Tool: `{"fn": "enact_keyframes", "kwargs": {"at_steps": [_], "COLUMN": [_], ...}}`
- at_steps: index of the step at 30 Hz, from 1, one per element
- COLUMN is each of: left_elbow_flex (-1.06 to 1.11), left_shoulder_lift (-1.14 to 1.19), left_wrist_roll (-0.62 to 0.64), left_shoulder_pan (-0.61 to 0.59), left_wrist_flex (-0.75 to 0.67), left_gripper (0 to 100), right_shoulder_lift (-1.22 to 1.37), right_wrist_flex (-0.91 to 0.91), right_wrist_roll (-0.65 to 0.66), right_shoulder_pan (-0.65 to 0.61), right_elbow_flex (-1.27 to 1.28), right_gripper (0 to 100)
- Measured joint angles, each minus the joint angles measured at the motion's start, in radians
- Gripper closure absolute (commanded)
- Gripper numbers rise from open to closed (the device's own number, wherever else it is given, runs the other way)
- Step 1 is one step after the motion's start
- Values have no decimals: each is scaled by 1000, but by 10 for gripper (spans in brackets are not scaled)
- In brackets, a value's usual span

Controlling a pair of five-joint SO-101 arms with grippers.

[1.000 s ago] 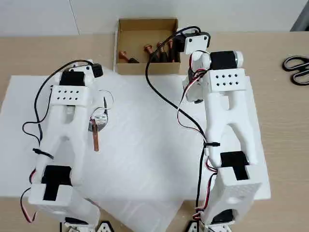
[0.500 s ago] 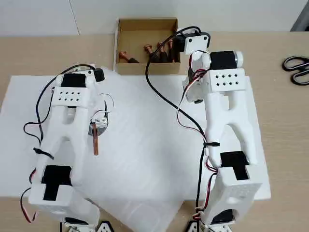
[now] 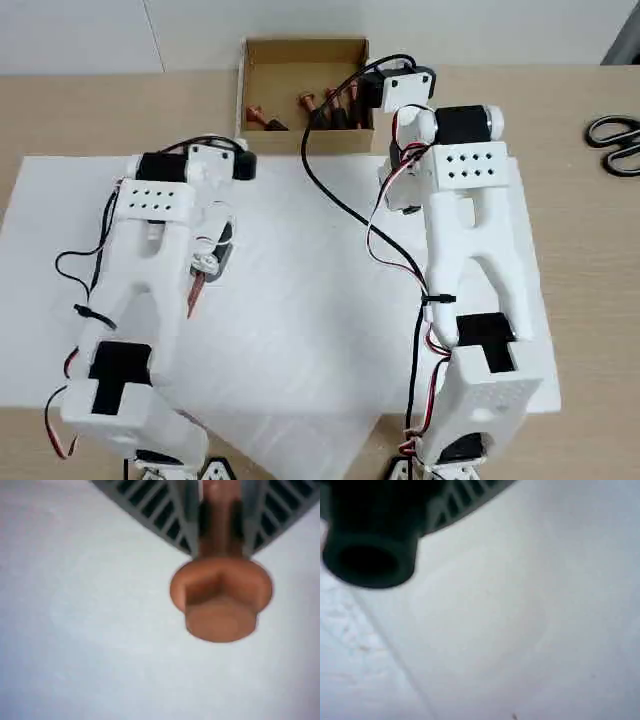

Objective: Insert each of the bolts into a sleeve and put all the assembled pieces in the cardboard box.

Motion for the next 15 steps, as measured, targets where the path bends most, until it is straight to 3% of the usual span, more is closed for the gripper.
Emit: {"fn": "enact_keyframes", "kwargs": {"at_steps": [8, 15], "left_elbow_flex": [61, 210], "left_shoulder_lift": [0, 0], "left_wrist_roll": [-48, -48], "left_shoulder_pan": [2, 0], "left_wrist_flex": [-216, -405], "left_gripper": [912, 906], "right_shoulder_lift": [0, 0], "right_wrist_flex": [0, 0], "right_wrist_roll": [0, 0], "right_shoulder_pan": [0, 0], "right_elbow_flex": [0, 0], "right_gripper": [995, 995]}}
